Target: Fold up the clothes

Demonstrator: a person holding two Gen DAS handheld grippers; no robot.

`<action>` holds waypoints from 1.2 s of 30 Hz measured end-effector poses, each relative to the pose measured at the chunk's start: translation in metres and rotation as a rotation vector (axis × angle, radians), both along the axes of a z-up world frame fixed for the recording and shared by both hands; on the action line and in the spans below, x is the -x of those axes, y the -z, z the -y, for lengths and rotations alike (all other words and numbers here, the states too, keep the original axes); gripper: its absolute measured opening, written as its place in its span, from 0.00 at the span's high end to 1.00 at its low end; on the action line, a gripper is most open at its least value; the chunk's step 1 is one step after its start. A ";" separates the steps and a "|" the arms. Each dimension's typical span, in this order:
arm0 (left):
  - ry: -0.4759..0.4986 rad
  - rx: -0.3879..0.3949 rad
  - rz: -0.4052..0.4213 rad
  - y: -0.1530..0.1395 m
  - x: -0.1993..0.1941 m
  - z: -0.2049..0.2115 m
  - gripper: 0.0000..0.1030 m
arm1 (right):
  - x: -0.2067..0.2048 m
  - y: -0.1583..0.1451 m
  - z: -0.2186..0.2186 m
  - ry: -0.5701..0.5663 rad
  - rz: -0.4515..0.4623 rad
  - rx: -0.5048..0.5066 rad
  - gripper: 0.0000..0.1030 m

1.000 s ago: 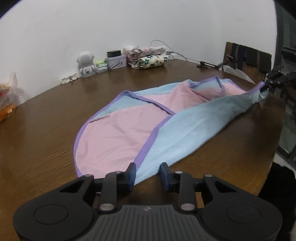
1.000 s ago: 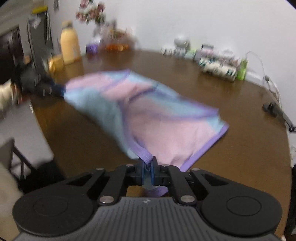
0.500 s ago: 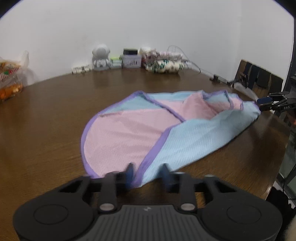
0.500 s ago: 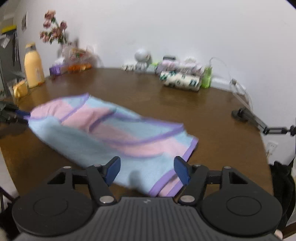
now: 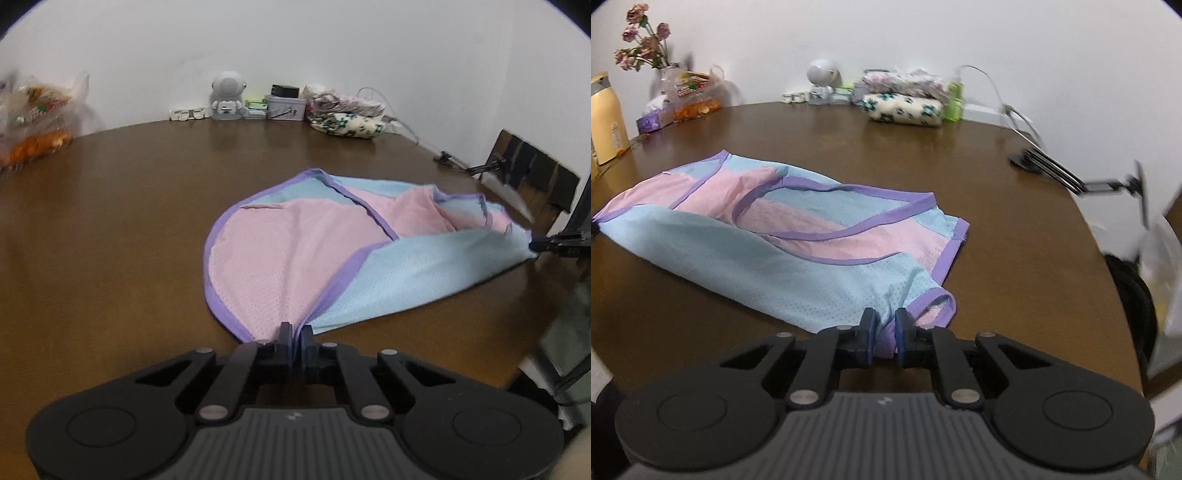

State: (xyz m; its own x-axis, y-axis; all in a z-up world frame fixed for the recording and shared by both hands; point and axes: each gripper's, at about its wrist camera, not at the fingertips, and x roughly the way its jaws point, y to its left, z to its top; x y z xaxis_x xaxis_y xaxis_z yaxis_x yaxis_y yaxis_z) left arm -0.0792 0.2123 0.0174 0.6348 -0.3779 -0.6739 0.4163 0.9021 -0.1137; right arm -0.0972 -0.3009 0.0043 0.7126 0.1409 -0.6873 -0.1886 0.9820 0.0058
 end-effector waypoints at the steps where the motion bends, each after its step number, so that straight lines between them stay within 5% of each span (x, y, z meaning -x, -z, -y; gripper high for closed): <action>1: 0.000 0.001 0.005 0.000 0.009 0.002 0.97 | 0.009 0.000 0.004 0.020 -0.004 -0.003 0.90; 7: -0.017 0.056 0.077 -0.021 0.001 0.015 0.88 | 0.029 -0.016 0.009 0.025 0.080 -0.036 0.86; 11: 0.072 0.129 0.091 -0.032 -0.021 0.045 0.59 | 0.028 -0.029 -0.027 -0.168 0.198 -0.133 0.70; 15: 0.175 0.079 0.059 -0.012 -0.043 0.093 0.59 | -0.001 -0.008 -0.083 -0.391 0.136 -0.081 0.70; 19: 0.225 0.100 0.026 0.001 -0.051 0.108 0.62 | -0.020 0.008 -0.103 -0.474 0.087 -0.052 0.69; 21: 0.243 0.097 0.031 0.007 -0.049 0.110 0.92 | -0.023 0.010 -0.100 -0.482 0.093 -0.063 0.69; 22: 0.240 0.096 0.033 0.010 -0.048 0.112 0.99 | -0.024 0.009 -0.098 -0.481 0.086 -0.079 0.80; 23: 0.228 0.102 0.041 0.010 -0.048 0.112 1.00 | -0.026 0.008 -0.095 -0.480 0.078 -0.096 0.93; 31: 0.189 0.105 0.116 0.001 -0.052 0.120 1.00 | -0.023 -0.003 -0.098 -0.437 0.132 -0.086 0.96; 33: 0.147 0.065 0.116 0.008 -0.056 0.122 0.99 | -0.027 -0.001 -0.100 -0.406 0.127 -0.070 0.92; 36: 0.094 0.056 0.109 0.011 -0.056 0.112 0.88 | -0.023 0.004 -0.111 -0.397 0.146 0.023 0.72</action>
State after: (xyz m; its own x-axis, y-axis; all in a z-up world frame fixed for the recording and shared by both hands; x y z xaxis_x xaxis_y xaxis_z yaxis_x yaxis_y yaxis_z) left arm -0.0228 0.1002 0.0063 0.6627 -0.4744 -0.5794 0.5115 0.8519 -0.1124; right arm -0.0740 -0.1904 0.0006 0.6962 0.4104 -0.5890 -0.5498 0.8324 -0.0699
